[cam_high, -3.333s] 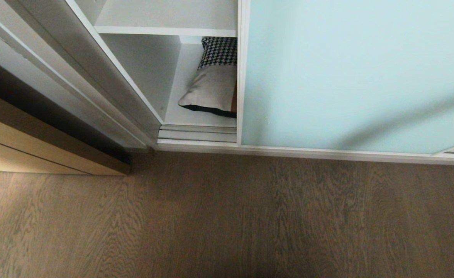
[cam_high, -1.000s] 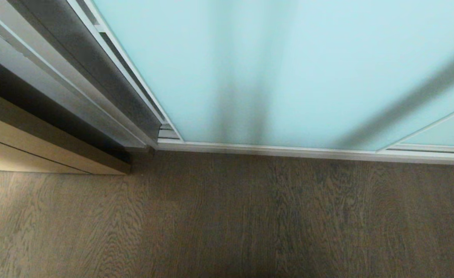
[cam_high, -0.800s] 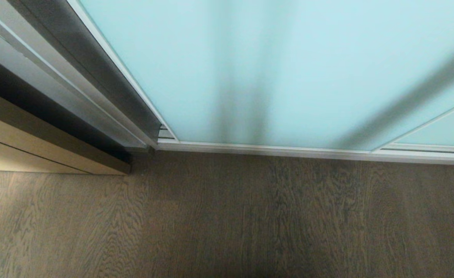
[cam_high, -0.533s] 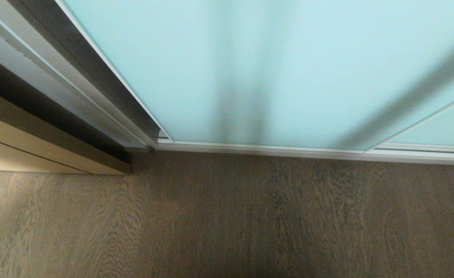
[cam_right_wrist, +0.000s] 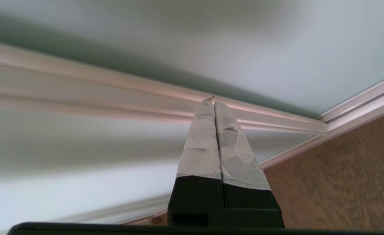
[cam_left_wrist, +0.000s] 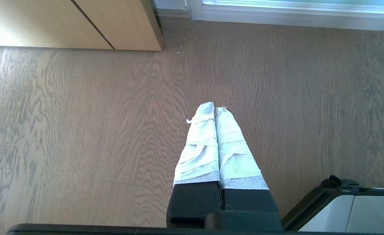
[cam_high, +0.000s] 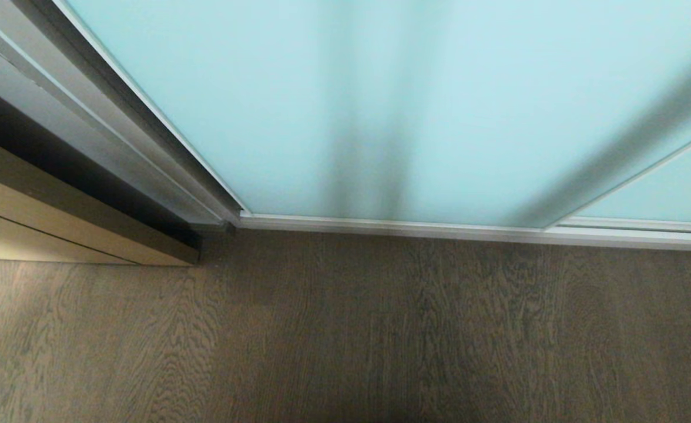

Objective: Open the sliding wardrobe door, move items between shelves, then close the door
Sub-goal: Close the door

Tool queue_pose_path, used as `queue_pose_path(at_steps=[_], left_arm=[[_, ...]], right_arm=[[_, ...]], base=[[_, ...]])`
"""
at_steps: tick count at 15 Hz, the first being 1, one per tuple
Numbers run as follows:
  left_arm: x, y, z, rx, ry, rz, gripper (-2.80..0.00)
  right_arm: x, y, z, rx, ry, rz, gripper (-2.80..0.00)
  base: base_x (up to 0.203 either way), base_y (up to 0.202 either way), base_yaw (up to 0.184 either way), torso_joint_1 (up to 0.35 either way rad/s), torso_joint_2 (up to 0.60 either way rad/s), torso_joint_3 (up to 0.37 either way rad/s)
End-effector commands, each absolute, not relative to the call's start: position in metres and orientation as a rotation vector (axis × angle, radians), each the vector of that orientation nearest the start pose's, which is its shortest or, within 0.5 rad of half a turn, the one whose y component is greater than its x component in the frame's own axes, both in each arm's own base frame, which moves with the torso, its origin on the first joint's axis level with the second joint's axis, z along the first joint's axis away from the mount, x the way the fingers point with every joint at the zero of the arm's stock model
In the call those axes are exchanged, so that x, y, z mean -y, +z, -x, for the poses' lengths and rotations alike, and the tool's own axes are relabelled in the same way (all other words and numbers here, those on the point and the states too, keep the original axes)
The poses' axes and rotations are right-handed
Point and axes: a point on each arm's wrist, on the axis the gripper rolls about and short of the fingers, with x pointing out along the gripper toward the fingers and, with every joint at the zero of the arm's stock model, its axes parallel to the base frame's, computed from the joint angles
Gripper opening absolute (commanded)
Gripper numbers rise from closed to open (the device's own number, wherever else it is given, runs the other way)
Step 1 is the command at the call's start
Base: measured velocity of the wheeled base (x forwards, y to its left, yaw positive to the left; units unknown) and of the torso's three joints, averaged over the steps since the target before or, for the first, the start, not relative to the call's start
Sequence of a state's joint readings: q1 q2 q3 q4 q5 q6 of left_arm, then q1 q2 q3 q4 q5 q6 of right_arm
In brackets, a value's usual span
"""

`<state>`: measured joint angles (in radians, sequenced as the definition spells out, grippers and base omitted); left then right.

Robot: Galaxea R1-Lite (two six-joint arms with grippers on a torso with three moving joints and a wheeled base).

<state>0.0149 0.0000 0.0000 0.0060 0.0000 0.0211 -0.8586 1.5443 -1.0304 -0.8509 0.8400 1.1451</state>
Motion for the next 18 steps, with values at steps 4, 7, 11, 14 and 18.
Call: queue_pose_path(at_steps=[4,7,11,14,18], left_arm=[[0.000,0.074,0.023,-0.009,0.015,-0.021,-2.80],[0.000,0.074,0.023,-0.009,0.015,-0.021,-2.80],[0.000,0.074,0.023,-0.009,0.015,-0.021,-2.80],[0.000,0.074,0.023,-0.009,0.015,-0.021,-2.80],[0.000,0.074,0.023,-0.009,0.015,-0.021,-2.80]], right_arm=[[0.177,0.335,-0.163,0.272,0.088,-0.660,-2.80],[0.139,0.358,-0.132,0.348,0.085,-0.423,-2.80],[0.086,0.358,-0.089,0.401,0.022,-0.146,-2.80],[0.049,0.347,-0.061,0.396,-0.023,-0.045,-2.80],[0.009,0.316,-0.030,0.372,-0.081,0.007,-2.80]], base=[[0.000,0.000,0.000,0.000,0.00,0.000],[0.000,0.000,0.000,0.000,0.00,0.000],[0.000,0.000,0.000,0.000,0.00,0.000],[0.000,0.000,0.000,0.000,0.00,0.000],[0.000,0.000,0.000,0.000,0.00,0.000]])
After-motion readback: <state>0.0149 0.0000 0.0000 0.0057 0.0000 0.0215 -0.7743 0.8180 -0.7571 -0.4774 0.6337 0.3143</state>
